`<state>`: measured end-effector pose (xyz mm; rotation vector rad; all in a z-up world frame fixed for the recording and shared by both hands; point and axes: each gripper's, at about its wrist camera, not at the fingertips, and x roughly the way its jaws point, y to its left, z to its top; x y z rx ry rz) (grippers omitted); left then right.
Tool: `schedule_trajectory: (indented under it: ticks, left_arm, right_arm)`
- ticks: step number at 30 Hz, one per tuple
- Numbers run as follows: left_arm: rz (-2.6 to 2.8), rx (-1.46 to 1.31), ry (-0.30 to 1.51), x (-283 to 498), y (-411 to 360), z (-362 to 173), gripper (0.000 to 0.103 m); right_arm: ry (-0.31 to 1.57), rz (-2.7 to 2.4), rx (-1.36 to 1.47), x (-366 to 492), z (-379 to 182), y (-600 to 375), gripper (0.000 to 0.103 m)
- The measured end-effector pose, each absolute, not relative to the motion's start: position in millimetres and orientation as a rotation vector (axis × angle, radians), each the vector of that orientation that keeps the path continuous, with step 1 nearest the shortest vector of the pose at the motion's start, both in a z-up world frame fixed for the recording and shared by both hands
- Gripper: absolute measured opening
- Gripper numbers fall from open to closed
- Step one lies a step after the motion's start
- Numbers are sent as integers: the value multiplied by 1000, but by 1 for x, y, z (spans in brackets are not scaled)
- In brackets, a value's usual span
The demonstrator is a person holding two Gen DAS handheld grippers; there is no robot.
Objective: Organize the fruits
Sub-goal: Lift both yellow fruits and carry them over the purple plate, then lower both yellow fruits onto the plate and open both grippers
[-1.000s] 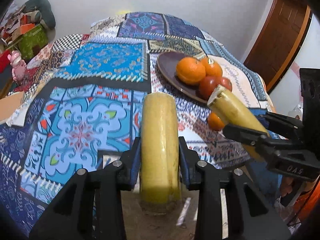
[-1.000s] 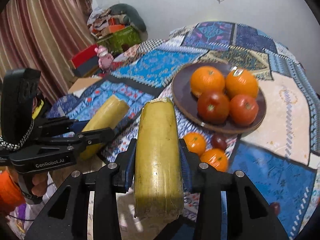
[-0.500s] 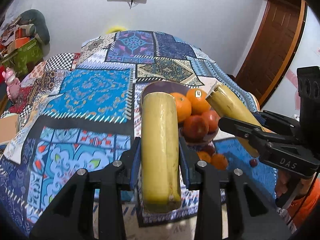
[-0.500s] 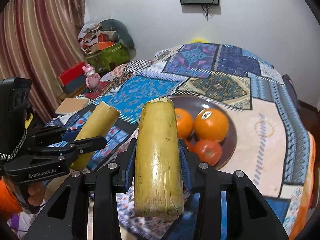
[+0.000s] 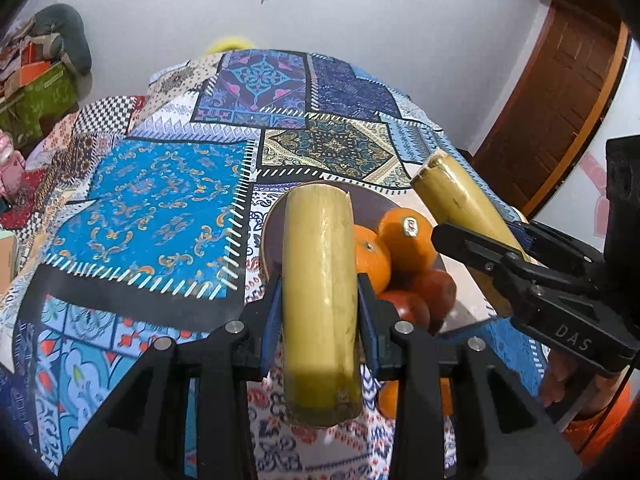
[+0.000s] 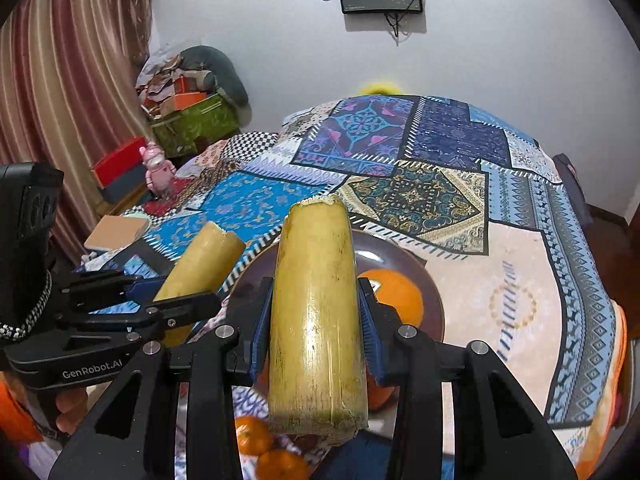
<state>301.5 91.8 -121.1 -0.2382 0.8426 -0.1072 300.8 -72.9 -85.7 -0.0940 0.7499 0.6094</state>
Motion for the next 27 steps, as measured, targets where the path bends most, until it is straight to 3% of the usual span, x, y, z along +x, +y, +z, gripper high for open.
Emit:
schedule_trajectory:
  ticks: [27]
  left_arm:
    - [-54,-326,901,350,101,-146,36]
  right_arm:
    - [806,599,-59,330,-111,-67,36]
